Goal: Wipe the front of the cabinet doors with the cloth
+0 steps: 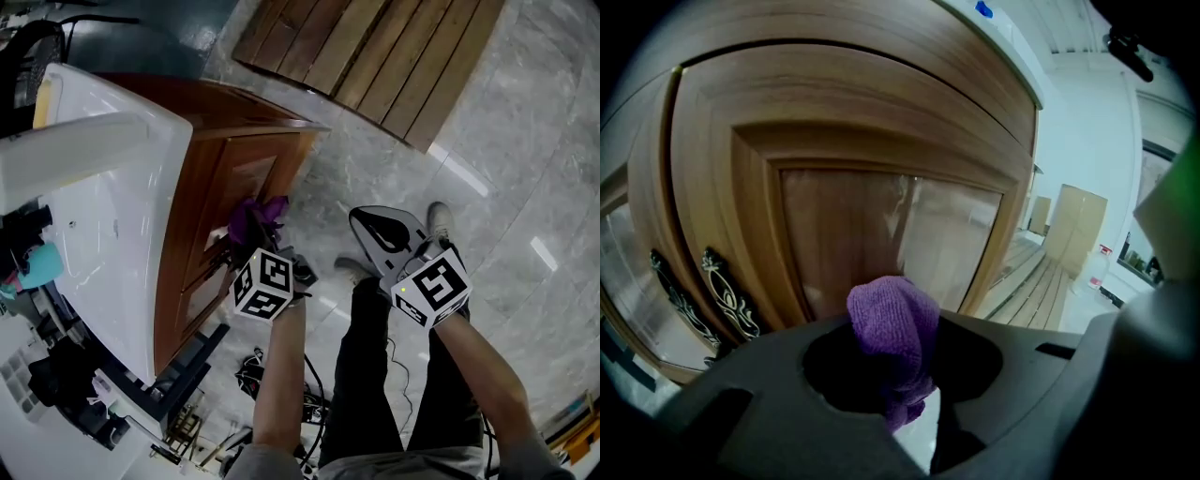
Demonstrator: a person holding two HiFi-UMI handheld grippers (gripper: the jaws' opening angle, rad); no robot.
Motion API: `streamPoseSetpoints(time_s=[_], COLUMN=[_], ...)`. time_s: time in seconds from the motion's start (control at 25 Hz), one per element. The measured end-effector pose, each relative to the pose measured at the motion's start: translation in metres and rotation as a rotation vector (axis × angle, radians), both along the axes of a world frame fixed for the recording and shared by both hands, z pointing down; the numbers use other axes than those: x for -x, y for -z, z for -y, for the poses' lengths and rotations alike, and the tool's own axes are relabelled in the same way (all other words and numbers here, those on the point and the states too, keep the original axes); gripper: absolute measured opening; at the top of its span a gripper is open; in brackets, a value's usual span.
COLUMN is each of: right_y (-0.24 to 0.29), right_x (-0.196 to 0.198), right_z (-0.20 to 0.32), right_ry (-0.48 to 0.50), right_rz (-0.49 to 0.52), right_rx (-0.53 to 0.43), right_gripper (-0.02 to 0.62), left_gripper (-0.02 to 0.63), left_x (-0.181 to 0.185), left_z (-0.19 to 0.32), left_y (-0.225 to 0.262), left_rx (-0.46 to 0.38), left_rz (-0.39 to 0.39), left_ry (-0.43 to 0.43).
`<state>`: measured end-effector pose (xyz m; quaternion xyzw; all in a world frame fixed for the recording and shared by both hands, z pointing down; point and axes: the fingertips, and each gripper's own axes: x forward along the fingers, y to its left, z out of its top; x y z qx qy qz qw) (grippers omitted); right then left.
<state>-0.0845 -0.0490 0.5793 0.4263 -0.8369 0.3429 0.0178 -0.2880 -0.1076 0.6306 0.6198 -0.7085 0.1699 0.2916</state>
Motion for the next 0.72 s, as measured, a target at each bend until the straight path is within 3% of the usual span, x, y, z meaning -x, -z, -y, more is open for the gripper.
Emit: streamPoseSetpoints(time_s=[0.72], right_y=[0.002], right_x=[-0.024], right_z=[0.015], right_ry=[-0.031], right_rz=[0.001], right_rx=[-0.003], right_gripper=[0.009], left_gripper=[0.094], left_x=[-0.031], left_z=[0.023], left_y=[-0.002], left_rx=[0.01], left_rz=[-0.021], left_ry=[-0.032])
